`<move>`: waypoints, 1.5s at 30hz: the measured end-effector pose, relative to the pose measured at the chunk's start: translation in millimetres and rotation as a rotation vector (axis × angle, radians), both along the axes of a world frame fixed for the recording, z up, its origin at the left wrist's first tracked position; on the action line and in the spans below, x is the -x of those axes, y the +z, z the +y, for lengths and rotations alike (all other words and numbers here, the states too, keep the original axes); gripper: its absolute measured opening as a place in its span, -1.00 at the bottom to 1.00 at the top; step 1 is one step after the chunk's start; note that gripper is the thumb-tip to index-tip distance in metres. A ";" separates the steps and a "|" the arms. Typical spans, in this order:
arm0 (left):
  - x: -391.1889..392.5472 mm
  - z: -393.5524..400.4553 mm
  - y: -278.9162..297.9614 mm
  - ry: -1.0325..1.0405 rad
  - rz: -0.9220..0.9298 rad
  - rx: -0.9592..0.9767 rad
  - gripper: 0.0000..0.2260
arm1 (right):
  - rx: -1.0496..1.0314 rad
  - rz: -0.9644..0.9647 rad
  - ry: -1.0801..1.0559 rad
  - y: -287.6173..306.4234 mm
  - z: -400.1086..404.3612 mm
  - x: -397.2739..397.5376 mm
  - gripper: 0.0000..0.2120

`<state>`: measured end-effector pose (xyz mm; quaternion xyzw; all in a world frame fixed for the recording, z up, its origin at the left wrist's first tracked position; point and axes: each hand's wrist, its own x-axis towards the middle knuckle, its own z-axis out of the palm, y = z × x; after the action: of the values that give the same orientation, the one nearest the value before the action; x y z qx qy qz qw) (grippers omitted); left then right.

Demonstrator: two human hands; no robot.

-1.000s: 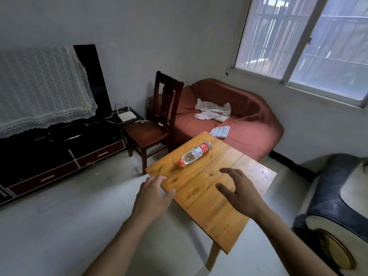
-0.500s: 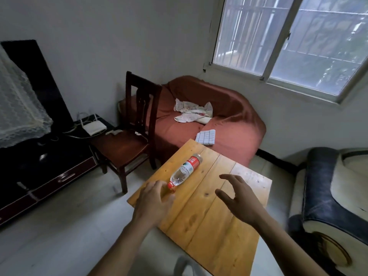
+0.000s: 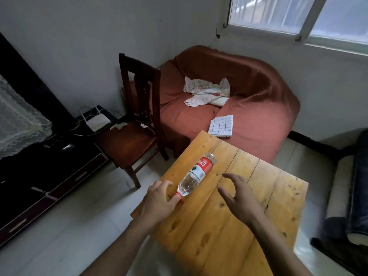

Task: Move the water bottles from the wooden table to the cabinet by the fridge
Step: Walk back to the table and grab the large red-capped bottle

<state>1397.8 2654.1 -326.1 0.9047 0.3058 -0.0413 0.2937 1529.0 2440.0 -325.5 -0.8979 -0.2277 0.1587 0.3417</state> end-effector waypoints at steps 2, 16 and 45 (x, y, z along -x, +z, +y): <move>-16.3 5.3 -16.4 -0.005 0.007 0.029 -0.59 | 0.023 0.019 -0.017 -8.3 5.6 -11.3 -0.51; -67.2 71.3 -159.4 -0.136 0.210 0.173 -0.63 | 0.315 0.260 -0.186 -114.6 58.3 -8.9 -0.49; -109.5 76.0 -308.1 0.223 0.067 0.449 -0.62 | 0.342 0.422 -0.394 -215.7 47.6 46.9 -0.46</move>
<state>1507.2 2730.1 -634.2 0.7754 0.3966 -0.1057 0.4798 1482.1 2487.5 -541.2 -0.9163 0.0559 0.3078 0.2499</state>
